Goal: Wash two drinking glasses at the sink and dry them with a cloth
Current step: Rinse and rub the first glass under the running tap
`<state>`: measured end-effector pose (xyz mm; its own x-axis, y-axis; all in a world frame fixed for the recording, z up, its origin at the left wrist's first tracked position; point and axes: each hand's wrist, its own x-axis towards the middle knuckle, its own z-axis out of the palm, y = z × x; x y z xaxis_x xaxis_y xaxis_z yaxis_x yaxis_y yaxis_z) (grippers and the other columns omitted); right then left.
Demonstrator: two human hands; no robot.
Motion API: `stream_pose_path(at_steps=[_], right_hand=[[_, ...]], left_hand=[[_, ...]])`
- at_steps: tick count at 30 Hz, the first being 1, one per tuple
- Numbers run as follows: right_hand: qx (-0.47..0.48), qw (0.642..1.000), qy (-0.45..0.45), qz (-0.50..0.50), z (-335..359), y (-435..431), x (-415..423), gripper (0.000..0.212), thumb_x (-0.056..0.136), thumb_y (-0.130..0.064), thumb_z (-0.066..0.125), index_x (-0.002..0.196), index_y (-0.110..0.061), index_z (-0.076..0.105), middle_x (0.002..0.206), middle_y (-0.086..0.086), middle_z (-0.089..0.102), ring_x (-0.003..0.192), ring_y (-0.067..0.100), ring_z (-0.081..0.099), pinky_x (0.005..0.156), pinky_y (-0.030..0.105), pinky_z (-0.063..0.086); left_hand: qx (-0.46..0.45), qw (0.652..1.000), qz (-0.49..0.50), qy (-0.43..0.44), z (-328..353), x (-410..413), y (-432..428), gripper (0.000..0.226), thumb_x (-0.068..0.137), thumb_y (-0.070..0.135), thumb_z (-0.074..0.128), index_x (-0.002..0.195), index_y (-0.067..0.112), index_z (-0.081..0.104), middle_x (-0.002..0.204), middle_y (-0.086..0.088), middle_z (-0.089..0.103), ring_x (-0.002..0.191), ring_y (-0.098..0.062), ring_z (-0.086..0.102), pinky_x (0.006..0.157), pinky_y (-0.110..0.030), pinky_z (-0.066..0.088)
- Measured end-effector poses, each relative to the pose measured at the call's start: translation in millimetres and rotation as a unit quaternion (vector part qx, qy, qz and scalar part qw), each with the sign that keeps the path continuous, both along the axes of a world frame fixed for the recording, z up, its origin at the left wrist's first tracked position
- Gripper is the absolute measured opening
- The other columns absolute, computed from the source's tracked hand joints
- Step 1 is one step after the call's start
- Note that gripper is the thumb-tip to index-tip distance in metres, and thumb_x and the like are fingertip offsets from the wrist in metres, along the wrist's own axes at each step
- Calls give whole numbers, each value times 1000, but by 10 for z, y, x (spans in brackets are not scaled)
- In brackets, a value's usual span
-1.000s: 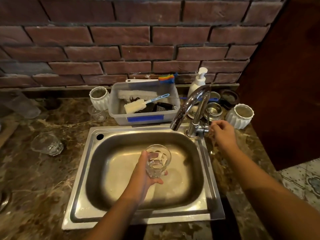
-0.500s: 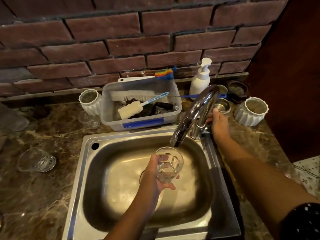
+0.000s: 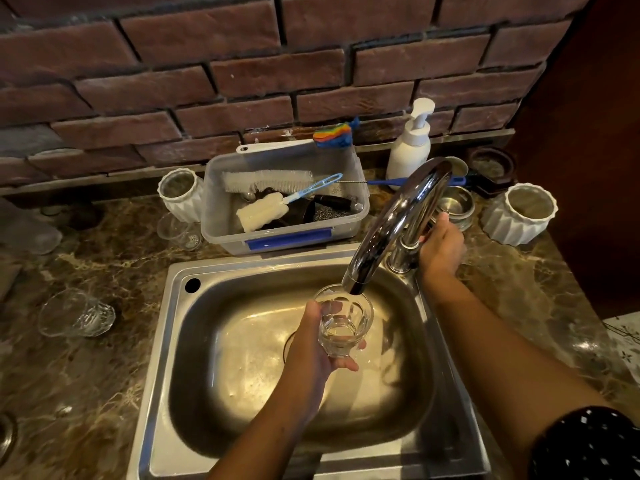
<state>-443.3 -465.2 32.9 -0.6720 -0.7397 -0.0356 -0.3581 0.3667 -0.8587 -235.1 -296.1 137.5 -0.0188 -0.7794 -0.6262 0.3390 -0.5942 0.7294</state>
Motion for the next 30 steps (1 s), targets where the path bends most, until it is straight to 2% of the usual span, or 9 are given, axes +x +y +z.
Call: stream_pose_path(at_steps=[3, 7, 11, 15, 19, 22, 26, 30], right_hand=[[-3, 1000, 0, -8, -1, -2, 8, 51, 107, -43, 32, 61, -24, 45, 57, -13, 49, 82, 31, 60, 88, 55, 50], [-9, 1000, -9, -23, -14, -13, -1, 53, 106, -43, 31, 68, -14, 54, 59, -9, 51, 82, 34, 63, 83, 50, 51], [-6, 1000, 2, -22, -26, -15, 0, 52, 106, -43, 31, 74, -11, 57, 69, 3, 58, 86, 36, 62, 84, 54, 51], [6, 1000, 6, -15, 2, -12, 2, 51, 106, -44, 31, 77, -11, 57, 78, 11, 62, 90, 38, 63, 84, 54, 51], [18, 999, 28, 6, 4, -23, -24, 53, 107, -41, 30, 83, -5, 60, 82, 15, 61, 89, 37, 61, 77, 44, 46], [15, 999, 44, 22, 15, -23, -43, 54, 108, -39, 29, 85, -1, 60, 81, 14, 57, 85, 35, 58, 72, 37, 37], [10, 997, 59, 38, 40, -7, -47, 54, 108, -37, 30, 90, 3, 62, 87, 23, 63, 87, 37, 57, 73, 39, 36], [13, 999, 27, 26, 48, -13, -41, 55, 108, -38, 31, 88, 3, 61, 84, 17, 60, 83, 31, 55, 72, 35, 36]], left_hand=[[0, 1000, -6, -2, 12, 13, -7, 80, 70, 63, 43, 127, 10, 61, 121, -20, 69, 104, -48, 65, 70, -37, 49], [-11, 1000, -18, 0, 3, 46, 11, 78, 77, 65, 38, 130, 13, 59, 122, -19, 69, 98, -38, 67, 68, -35, 51], [-8, 1000, -27, -7, -16, 59, 32, 74, 80, 66, 35, 131, 18, 59, 125, -15, 68, 99, -35, 68, 71, -37, 52], [1, 1000, -22, -2, -14, 56, 38, 75, 77, 64, 38, 130, 15, 59, 122, -16, 70, 96, -35, 68, 70, -37, 52], [2, 1000, -16, 5, 7, 56, 43, 74, 75, 63, 40, 128, 15, 59, 121, -16, 70, 95, -36, 68, 67, -35, 52], [11, 1000, -12, 3, 13, 45, 39, 74, 75, 62, 39, 130, 16, 58, 125, -16, 68, 102, -41, 67, 69, -36, 51], [15, 1000, -2, 5, 11, 22, 29, 69, 74, 62, 41, 124, 19, 61, 121, -14, 70, 109, -47, 66, 70, -36, 52], [15, 1000, 6, 9, 9, 5, 15, 74, 76, 64, 40, 129, 16, 60, 124, -16, 69, 110, -45, 67, 70, -38, 53]])
